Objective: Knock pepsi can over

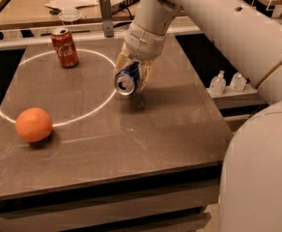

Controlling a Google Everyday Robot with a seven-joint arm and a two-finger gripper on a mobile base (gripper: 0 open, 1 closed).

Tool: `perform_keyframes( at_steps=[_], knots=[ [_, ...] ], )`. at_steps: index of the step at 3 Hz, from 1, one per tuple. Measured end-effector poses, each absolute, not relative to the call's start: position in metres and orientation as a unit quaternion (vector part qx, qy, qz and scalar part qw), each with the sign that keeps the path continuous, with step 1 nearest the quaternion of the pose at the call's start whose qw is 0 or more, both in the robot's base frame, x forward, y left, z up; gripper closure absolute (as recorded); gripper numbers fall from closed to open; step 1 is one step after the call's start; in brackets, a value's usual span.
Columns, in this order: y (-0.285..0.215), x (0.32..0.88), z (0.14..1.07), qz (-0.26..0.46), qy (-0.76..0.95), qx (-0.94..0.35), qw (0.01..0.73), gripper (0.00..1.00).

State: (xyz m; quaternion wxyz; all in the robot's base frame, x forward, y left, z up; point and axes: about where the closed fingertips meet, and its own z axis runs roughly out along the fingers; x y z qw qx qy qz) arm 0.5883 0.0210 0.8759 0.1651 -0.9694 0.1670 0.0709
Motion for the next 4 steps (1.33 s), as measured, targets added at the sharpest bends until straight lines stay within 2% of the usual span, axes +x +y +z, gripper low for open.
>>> perform_keyframes(
  at_steps=[2, 3, 4],
  knots=[
    [0.0123, 0.5860, 0.8623, -0.019, 0.142, -0.986, 0.089, 0.42],
    [0.0085, 0.5859, 0.8590, -0.038, 0.139, -0.987, 0.067, 0.10],
    [0.0087, 0.5865, 0.8603, -0.039, 0.140, -0.987, 0.066, 0.00]
  ],
)
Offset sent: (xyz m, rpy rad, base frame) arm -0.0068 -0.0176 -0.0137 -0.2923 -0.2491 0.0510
